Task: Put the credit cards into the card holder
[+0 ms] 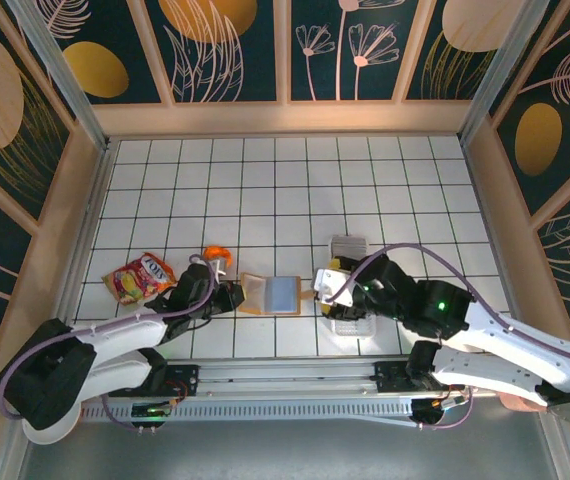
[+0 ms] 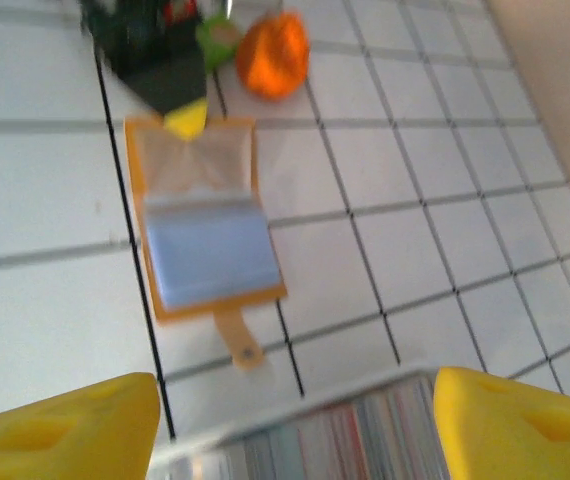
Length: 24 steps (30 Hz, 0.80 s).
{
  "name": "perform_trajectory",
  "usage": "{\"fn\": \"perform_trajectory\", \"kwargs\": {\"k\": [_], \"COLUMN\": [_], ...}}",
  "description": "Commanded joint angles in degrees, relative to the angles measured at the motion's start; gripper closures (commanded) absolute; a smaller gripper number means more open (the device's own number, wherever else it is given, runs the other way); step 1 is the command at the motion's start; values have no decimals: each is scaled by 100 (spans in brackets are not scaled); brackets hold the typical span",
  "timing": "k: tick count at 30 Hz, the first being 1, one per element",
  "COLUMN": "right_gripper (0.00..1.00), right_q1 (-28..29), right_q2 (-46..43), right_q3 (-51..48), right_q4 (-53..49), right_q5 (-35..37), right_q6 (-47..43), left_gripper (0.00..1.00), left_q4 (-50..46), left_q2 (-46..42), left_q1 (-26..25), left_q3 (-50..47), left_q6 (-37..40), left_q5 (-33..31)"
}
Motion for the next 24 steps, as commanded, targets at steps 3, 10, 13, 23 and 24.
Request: {"fn": "perform_trajectory", "kwargs": {"k": [3,10,13,23,24], "right_gripper": [25,24,24,22,21], "right_q1": [29,-95,-332,-1400,-1404], "right_q2": [-30,-6,31,570,641], "right_q3": [-348,-880,-1086,-1368,-1382], "right_q4": [-695,-413,-328,277,344], "right_q5": [349,506,432,-188,-180], "right_q6": [-858,-1625,-1893,-2785,-2828], "left_gripper": [90,76,64,54,54], "left_q4": [-13,-39,-148,-504,-517], "left_q2": [-472,-419,-512,-986,-1012], "left_q1": [10,5,10,10,10], "left_q3": [-300,-318,-331,-361,-356], "left_q6": [-102,-121,-106,-93,-91], "left_q5": [-16,17,-89,-283,-272]}}
